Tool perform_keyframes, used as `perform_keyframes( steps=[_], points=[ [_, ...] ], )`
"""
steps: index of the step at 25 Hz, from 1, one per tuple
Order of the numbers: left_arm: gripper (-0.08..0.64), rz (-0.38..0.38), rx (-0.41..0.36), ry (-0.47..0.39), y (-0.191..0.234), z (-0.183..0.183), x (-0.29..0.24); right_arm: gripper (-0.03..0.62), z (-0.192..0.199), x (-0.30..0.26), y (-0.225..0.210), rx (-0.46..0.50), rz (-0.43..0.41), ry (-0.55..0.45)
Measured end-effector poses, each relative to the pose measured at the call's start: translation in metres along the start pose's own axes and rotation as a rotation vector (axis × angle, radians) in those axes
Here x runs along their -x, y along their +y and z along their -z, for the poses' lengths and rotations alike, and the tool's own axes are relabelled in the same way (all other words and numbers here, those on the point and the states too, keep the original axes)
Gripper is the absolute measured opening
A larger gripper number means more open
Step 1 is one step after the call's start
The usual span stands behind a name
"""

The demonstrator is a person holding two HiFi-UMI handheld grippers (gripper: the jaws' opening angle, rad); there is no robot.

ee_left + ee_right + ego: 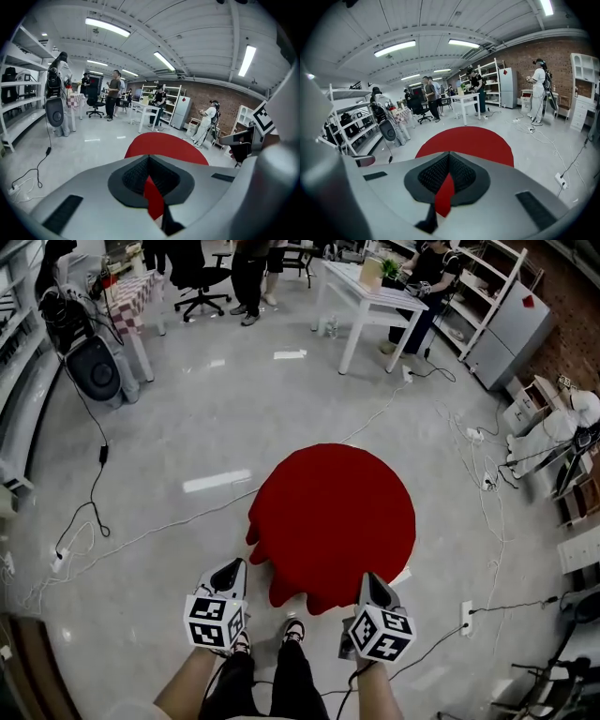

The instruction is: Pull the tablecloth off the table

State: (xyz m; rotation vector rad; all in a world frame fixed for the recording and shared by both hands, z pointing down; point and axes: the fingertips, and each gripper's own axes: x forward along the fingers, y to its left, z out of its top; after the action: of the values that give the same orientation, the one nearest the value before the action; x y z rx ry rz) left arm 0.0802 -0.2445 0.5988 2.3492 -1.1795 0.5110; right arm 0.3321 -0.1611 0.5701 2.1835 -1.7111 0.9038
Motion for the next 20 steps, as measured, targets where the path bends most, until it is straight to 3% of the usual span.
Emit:
perform_keyframes(
  steps=[10, 18, 20],
  points=[
    [0.015, -0.009, 0.004, 0.065, 0.012, 0.038, -0.011, 0.025, 0.022, -0.037, 0.022, 0.011, -0.05, 0.06],
    [0.02, -0.024, 0.01, 0.106, 0.024, 0.065, -0.03, 0.025, 0.038, -0.047, 0.01, -0.005, -0.042, 0.108],
    [0.061, -0.006, 0.007, 0.104, 0.026, 0.069, -0.037, 0.025, 0.04, -0.049, 0.007, -0.004, -0.037, 0.117]
  ],
)
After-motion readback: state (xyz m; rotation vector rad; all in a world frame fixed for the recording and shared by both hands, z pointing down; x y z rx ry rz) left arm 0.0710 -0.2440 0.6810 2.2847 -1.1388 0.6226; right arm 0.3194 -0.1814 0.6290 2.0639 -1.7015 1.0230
